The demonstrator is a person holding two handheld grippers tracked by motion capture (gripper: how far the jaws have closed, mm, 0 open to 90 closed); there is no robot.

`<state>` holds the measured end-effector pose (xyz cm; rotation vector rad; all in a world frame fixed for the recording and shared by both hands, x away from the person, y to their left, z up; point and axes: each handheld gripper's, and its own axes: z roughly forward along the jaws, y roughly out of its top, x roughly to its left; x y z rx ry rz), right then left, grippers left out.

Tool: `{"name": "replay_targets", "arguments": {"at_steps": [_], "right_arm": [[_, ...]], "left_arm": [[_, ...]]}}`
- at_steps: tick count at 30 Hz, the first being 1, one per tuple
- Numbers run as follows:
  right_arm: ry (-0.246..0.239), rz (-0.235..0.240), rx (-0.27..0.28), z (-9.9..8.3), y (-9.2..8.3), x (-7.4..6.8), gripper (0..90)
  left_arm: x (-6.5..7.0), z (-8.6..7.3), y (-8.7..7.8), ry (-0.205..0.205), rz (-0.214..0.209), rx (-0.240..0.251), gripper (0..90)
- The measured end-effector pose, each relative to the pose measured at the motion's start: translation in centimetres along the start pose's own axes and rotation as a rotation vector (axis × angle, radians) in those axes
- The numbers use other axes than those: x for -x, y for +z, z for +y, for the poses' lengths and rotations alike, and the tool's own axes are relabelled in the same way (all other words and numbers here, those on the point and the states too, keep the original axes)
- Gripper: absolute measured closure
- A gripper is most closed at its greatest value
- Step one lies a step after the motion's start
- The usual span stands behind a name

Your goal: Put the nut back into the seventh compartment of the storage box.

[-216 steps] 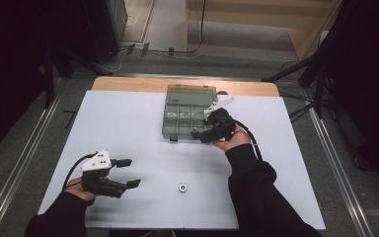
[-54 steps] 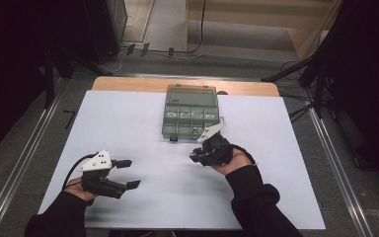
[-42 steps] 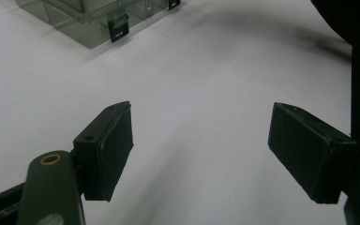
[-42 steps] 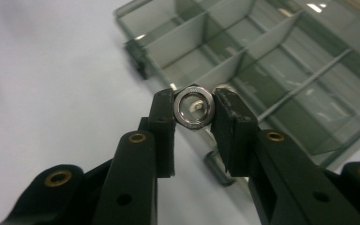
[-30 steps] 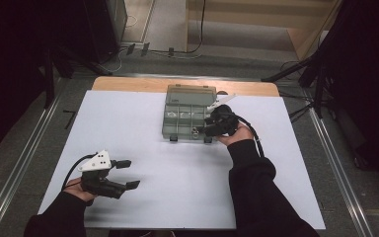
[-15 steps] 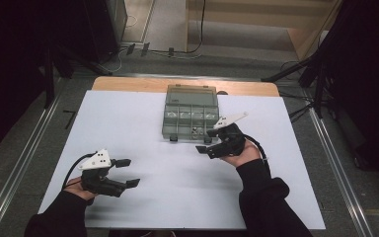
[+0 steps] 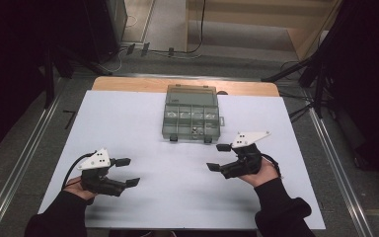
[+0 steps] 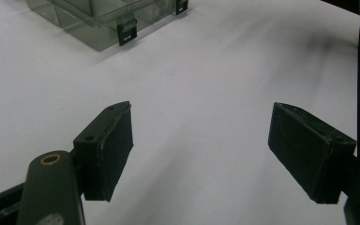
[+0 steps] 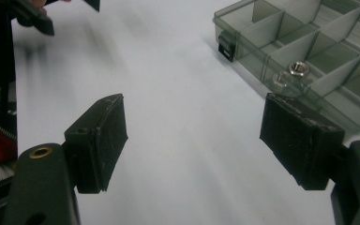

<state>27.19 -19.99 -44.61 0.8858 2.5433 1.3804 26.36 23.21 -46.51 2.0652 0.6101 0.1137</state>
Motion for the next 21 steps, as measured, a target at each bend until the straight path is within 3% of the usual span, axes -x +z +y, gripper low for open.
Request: {"name": "replay_targets", "arguments": {"at_steps": [6,15,21], "right_arm": [[0.028,-0.015,0.038,-2.0,-2.0,-0.5,22.6],[0.073,-0.048,0.073,-4.9,-3.4,-0.7,20.9],[0.077,-0.045,0.080,-5.2,-3.6,-0.8,20.5]], "left_arm": [[0.0,0.1,-0.1,0.006,0.003,0.013,22.7],[0.1,0.2,-0.3,0.014,0.001,0.026,22.7],[0.1,0.2,-0.4,0.014,0.000,0.027,22.7]]}}
